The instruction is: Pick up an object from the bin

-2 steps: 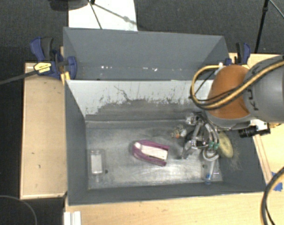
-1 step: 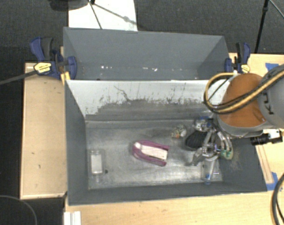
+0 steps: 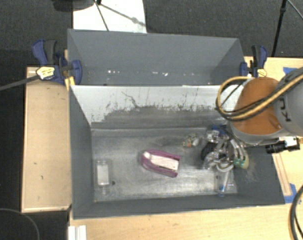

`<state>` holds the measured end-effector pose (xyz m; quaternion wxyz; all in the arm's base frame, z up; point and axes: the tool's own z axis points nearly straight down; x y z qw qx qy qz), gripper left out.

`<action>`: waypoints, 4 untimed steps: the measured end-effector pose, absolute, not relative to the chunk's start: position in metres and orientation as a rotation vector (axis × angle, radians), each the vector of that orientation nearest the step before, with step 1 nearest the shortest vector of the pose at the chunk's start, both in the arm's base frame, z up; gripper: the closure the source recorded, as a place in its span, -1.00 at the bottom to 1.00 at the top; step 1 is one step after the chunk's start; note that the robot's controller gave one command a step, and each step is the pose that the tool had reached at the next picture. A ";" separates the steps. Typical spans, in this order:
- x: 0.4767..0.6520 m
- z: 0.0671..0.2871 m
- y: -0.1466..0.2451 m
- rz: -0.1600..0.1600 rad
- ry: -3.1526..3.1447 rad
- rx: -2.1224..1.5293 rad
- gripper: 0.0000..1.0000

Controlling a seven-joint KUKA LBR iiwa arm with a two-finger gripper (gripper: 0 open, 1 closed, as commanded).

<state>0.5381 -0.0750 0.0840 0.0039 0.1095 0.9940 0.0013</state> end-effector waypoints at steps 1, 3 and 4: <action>0.543 0.301 -0.080 -0.003 3.129 0.000 1.00; 0.545 0.102 -0.051 0.002 3.140 0.139 -1.00; 0.551 0.074 0.015 -0.002 3.124 -0.051 -1.00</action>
Offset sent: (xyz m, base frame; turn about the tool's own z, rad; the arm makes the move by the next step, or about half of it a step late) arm 0.0024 -0.0043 0.2117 -0.2201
